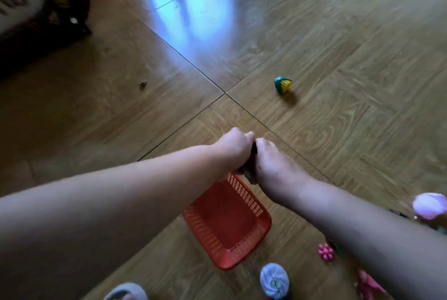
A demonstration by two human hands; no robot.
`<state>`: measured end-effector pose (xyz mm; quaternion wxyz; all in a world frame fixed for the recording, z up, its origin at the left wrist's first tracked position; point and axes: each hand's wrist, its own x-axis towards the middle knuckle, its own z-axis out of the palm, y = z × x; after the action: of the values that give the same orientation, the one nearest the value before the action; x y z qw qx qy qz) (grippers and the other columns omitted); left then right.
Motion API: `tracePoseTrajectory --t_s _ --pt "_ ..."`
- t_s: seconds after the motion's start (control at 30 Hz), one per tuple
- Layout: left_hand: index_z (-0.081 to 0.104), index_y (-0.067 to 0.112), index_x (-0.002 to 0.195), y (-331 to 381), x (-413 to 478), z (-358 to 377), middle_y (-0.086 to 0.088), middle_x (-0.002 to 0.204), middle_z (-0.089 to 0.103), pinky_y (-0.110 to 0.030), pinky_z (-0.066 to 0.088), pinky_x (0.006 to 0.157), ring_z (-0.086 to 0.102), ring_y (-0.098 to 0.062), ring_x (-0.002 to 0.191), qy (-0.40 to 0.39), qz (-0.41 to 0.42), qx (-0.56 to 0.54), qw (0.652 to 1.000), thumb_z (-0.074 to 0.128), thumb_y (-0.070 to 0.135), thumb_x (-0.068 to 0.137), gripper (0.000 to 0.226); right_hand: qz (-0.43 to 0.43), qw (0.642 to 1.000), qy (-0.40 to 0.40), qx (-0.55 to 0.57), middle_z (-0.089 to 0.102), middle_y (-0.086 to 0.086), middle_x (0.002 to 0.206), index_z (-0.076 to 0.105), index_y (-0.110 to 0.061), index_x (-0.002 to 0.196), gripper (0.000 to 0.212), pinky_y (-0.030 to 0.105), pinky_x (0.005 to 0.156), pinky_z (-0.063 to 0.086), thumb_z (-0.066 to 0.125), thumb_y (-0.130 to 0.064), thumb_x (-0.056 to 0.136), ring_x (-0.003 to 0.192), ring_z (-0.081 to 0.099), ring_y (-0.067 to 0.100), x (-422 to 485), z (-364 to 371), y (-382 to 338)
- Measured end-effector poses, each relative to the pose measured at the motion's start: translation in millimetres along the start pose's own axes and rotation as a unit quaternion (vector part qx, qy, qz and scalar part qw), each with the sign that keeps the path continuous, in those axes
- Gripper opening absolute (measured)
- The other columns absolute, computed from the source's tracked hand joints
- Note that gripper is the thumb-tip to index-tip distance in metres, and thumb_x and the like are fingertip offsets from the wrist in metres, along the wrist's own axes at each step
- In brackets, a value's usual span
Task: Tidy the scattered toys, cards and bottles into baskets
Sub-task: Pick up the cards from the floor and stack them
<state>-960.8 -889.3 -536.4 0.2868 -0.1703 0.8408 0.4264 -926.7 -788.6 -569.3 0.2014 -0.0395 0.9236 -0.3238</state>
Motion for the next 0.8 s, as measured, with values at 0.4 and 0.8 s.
tracePoseTrajectory --t_s 0.4,0.8 --pt "0.053 0.008 0.131 -65 48 -83 -0.015 0.129 0.059 -0.037 0.048 0.096 0.055 -0.031 0.119 -0.080 0.092 0.392 0.912 0.042 0.040 0.098 0.047 0.252 0.963 -0.037 0.086 0.067 0.012 0.096 0.052 -0.018 0.076 0.025 0.029 0.068 0.037 0.044 -0.027 0.098 0.101 0.063 0.032 -4 109 -30" --pt "0.066 0.002 0.101 -112 65 -93 -0.015 0.093 0.073 -0.042 0.061 0.069 0.073 -0.029 0.079 -0.192 0.069 0.298 0.932 0.045 0.010 0.091 0.024 0.398 0.898 0.130 0.132 0.061 0.017 0.120 0.054 -0.003 0.115 0.037 0.032 0.091 0.043 0.048 -0.035 0.096 0.114 0.056 0.032 36 150 -53"
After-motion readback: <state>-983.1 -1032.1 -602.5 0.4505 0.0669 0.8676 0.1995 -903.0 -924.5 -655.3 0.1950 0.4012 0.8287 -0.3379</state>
